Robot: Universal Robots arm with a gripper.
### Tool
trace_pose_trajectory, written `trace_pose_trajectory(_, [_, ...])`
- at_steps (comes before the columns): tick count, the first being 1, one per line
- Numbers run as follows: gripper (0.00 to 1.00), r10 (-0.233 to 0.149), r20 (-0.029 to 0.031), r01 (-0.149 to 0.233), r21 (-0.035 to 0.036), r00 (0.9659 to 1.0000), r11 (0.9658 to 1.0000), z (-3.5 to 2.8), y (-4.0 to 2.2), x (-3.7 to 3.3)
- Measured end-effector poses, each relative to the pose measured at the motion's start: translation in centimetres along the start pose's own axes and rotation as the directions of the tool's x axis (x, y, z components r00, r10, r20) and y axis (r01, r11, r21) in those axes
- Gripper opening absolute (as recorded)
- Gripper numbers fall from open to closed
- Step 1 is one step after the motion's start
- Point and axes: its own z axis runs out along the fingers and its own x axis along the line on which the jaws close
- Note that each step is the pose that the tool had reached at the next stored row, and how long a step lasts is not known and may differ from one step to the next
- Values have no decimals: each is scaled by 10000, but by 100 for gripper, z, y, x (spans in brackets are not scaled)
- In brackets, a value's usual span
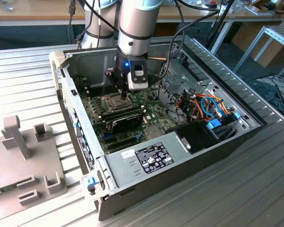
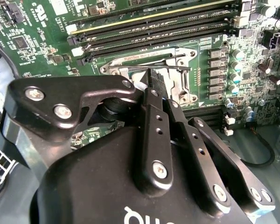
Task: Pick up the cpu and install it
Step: 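Install the second cpu locking lever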
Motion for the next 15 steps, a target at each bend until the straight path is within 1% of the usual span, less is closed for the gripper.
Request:
trace_pose_trajectory(4, [11, 2, 0, -2, -2, 10000, 10000, 8, -3, 1])
trace_pose_trajectory(12, [11, 17, 0, -17, 0, 10000, 10000, 60, -21, 16])
trace_pose_trajectory(15, [11, 18, 0, -18, -1, 10000, 10000, 62, -21, 16])
